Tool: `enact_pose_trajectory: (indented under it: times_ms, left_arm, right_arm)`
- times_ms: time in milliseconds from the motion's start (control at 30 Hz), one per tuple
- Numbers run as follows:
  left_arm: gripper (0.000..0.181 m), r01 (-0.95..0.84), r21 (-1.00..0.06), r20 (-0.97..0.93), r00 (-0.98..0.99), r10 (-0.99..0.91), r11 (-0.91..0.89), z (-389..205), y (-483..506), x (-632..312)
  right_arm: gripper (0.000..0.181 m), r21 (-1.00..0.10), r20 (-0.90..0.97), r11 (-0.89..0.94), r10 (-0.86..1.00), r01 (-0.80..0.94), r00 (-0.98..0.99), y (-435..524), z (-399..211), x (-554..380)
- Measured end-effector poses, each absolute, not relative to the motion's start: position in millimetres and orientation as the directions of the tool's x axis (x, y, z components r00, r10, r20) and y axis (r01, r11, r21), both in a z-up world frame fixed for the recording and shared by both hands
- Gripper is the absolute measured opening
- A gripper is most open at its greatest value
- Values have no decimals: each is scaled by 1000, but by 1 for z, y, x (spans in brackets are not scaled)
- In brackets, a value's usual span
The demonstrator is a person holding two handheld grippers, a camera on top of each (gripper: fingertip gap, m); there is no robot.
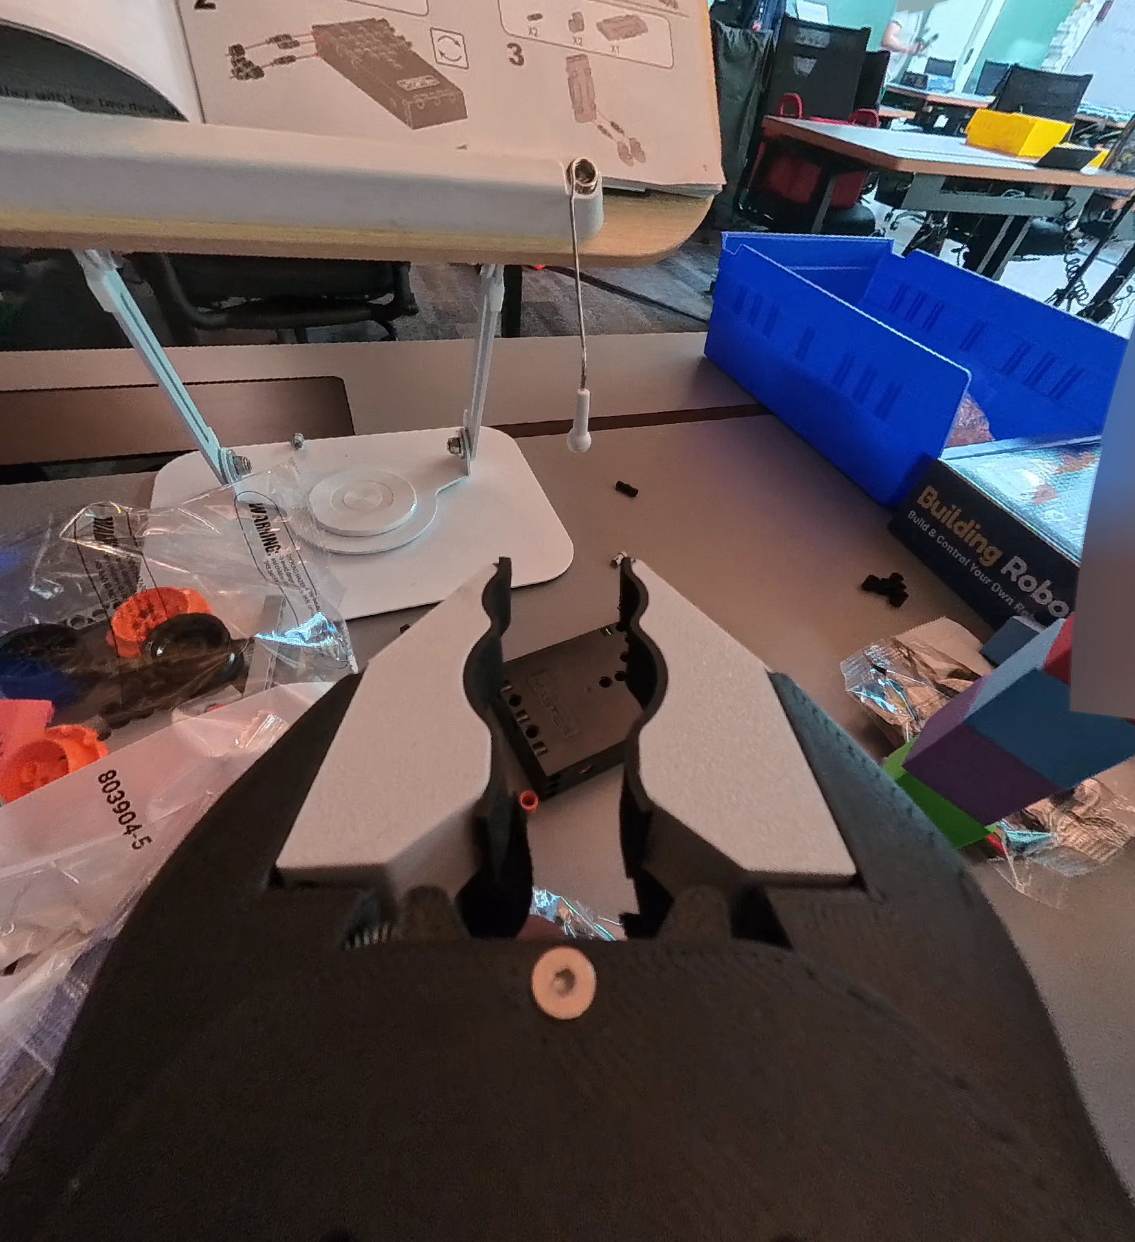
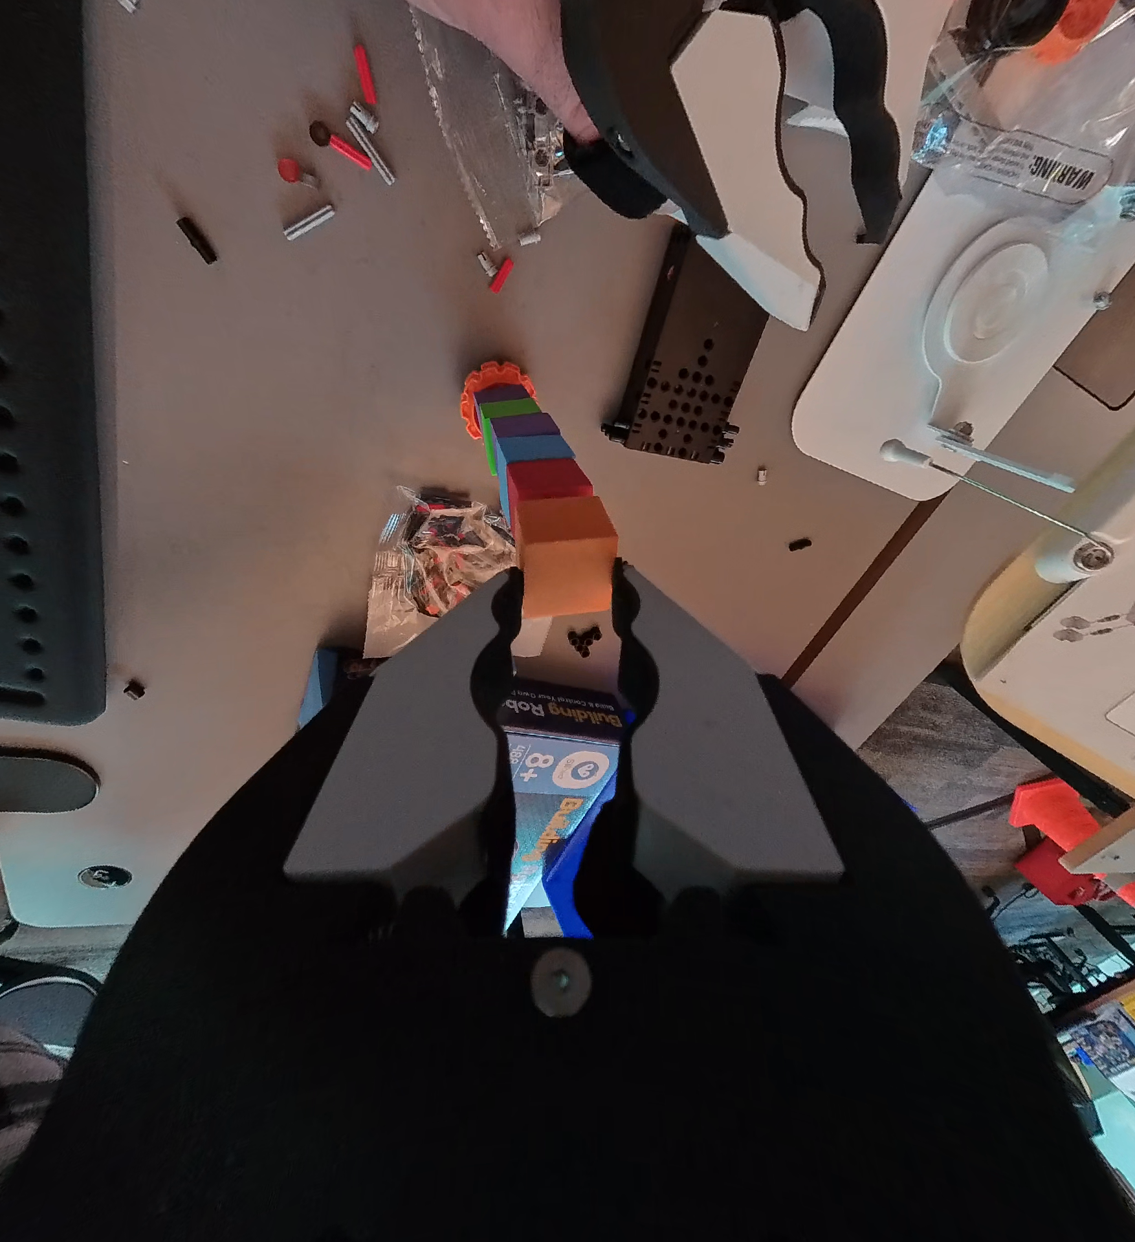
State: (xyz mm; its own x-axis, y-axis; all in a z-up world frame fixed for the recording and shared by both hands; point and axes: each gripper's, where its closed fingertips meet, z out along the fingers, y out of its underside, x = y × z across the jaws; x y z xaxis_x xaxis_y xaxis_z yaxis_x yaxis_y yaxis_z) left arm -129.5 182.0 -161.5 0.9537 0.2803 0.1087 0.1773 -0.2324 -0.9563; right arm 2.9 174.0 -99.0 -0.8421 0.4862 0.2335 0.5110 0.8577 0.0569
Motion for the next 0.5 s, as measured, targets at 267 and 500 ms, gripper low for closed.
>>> enact_pose_trajectory:
  times_ms: [267, 500]
  left_arm:
    - [31, 177, -956, 108, 953, 284, -232, -161, 182, -130]
    - [30, 178, -956, 108, 953, 284, -233, -162, 182, -131]
  right_arm:
    - [26, 55, 226, 863, 479, 502, -848, 174, -102, 2]
    - [28, 65, 239, 864, 472, 499, -848, 174, -102, -1]
